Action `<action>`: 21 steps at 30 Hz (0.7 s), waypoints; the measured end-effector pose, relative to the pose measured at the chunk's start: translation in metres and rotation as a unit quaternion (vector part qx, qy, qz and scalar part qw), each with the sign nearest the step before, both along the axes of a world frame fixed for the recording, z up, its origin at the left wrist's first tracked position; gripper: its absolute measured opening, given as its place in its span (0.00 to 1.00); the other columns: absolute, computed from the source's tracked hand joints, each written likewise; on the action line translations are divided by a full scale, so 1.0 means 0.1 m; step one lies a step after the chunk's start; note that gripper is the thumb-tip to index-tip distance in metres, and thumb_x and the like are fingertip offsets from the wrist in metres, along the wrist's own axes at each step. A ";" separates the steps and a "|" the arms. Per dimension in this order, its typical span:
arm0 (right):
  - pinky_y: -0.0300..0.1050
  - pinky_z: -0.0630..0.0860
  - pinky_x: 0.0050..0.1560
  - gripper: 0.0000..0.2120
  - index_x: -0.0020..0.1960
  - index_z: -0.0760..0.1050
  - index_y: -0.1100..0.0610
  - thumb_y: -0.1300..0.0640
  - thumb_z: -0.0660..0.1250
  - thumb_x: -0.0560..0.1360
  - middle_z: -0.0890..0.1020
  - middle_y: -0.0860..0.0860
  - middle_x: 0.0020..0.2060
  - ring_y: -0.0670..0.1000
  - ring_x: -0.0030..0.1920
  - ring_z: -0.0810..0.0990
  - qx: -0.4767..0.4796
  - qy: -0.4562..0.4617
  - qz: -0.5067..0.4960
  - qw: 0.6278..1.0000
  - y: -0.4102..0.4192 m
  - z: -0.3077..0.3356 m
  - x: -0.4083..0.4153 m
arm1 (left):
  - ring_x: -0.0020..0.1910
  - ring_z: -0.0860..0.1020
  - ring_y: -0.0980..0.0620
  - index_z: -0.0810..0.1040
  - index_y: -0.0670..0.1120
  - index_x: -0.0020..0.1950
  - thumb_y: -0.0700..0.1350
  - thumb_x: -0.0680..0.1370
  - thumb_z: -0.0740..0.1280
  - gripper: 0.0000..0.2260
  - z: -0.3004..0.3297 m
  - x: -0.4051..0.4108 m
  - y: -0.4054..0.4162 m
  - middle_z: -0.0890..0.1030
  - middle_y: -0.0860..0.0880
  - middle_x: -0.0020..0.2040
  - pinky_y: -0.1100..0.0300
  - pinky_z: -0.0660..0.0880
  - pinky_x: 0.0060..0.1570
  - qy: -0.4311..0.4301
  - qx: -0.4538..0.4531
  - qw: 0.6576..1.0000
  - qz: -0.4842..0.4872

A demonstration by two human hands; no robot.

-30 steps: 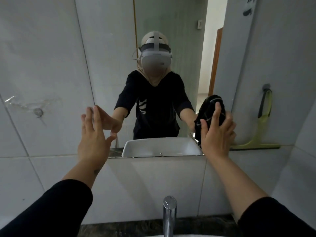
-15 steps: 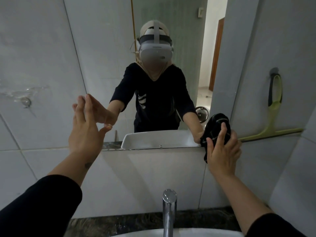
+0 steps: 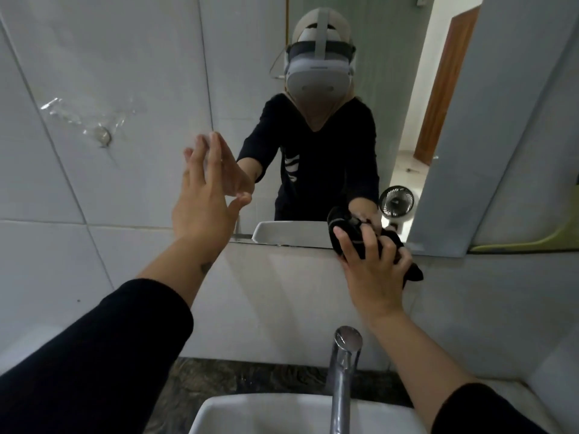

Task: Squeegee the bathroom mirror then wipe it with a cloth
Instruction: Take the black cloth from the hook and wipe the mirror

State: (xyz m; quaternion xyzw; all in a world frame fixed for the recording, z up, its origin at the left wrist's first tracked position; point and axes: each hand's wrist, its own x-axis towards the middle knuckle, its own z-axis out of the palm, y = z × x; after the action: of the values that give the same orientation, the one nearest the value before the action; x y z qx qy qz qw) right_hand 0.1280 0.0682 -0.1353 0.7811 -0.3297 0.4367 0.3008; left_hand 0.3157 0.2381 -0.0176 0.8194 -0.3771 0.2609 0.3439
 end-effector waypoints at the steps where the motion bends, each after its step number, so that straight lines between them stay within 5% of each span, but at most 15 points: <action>1: 0.60 0.69 0.51 0.35 0.71 0.56 0.42 0.48 0.71 0.70 0.63 0.53 0.62 0.57 0.54 0.68 0.000 0.008 0.007 1.000 0.06 0.00 0.08 | 0.77 0.50 0.46 0.38 0.55 0.77 0.53 0.74 0.70 0.45 0.00 0.00 0.01 0.43 0.52 0.79 0.44 0.72 0.61 -0.002 -0.001 1.000 -0.003; 7: 0.60 0.69 0.49 0.42 0.73 0.55 0.40 0.54 0.73 0.67 0.63 0.53 0.63 0.57 0.54 0.67 -0.025 0.055 0.069 0.996 0.41 0.07 0.55 | 0.78 0.46 0.48 0.40 0.53 0.77 0.50 0.77 0.67 0.40 -0.06 0.08 0.10 0.43 0.52 0.79 0.49 0.68 0.65 -0.029 -0.010 0.997 -0.068; 12: 0.59 0.65 0.51 0.39 0.74 0.54 0.40 0.58 0.66 0.69 0.63 0.52 0.63 0.56 0.55 0.67 -0.072 0.085 0.106 0.988 0.65 0.10 0.90 | 0.77 0.51 0.55 0.45 0.55 0.78 0.46 0.80 0.60 0.31 -0.35 0.26 0.37 0.46 0.56 0.79 0.56 0.69 0.63 -0.017 -0.021 0.994 -0.102; 21: 0.58 0.67 0.50 0.39 0.75 0.54 0.41 0.59 0.68 0.70 0.65 0.50 0.62 0.55 0.55 0.69 -0.058 0.125 0.277 0.951 1.17 0.27 1.55 | 0.66 0.69 0.54 0.69 0.51 0.69 0.44 0.82 0.57 0.16 -0.71 0.60 0.91 0.72 0.53 0.67 0.66 0.63 0.60 0.125 -0.056 0.987 -0.080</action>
State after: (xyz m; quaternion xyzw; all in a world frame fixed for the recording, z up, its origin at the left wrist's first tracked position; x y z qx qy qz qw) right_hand 0.2830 0.1855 -0.1087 0.8713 -0.0339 0.4199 0.2516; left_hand 0.3757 0.3296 -0.0885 0.7920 -0.3807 0.1491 0.4535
